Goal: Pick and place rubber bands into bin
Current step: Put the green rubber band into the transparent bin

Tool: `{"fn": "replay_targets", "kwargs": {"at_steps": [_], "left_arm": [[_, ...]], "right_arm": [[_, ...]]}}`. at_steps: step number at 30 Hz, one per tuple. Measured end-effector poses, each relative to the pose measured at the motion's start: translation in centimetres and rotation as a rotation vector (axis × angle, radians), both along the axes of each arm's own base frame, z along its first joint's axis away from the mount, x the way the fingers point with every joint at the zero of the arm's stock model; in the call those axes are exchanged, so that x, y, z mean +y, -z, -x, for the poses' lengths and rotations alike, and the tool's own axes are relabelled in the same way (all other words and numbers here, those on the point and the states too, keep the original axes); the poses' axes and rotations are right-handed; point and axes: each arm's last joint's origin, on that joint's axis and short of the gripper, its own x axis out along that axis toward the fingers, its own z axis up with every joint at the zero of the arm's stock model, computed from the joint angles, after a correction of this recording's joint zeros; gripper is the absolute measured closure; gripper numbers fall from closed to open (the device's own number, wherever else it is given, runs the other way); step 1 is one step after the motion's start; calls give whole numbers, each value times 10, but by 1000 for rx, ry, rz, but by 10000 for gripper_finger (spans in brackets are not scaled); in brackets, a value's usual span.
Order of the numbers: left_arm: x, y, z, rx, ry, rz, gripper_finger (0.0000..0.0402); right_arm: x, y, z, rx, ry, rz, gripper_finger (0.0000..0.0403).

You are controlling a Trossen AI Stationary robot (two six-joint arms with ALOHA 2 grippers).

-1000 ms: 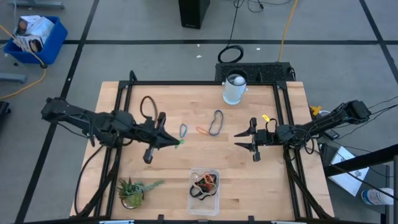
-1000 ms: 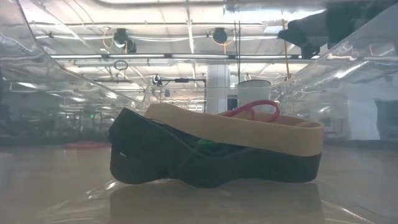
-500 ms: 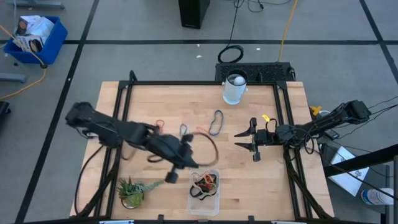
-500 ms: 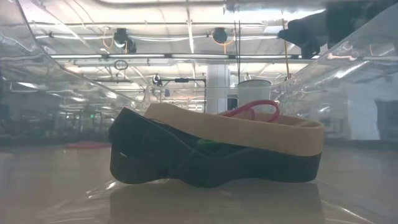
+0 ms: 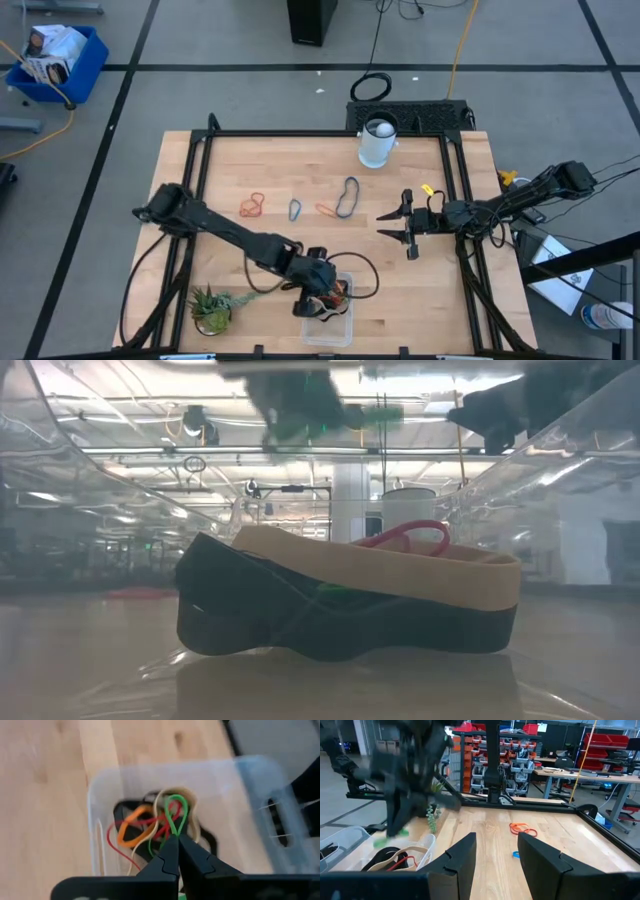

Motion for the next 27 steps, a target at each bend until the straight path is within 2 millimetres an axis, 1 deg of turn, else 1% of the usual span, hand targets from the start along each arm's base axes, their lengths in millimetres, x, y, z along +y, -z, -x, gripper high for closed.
{"fn": "replay_targets", "kwargs": {"at_steps": [2, 4, 8, 23, 25, 27], "left_arm": [[-2, 15, -4, 45, -17, 5, 398], [-2, 25, -6, 79, -41, 6, 393], [-3, 37, -8, 111, -53, -2, 388], [-3, 37, -8, 126, -103, 27, 384], [-3, 37, -9, 127, -123, 30, 377], [-2, 37, -9, 123, -141, 20, 360]], "right_arm": [[0, 1, 0, 8, -3, 2, 264], [0, 1, 0, 11, -4, 3, 264], [0, 2, 0, 19, -4, 5, 264], [0, 2, 0, 20, -4, 5, 264], [0, 2, 0, 20, -4, 5, 264], [0, 2, 0, 20, -4, 5, 264]]}}
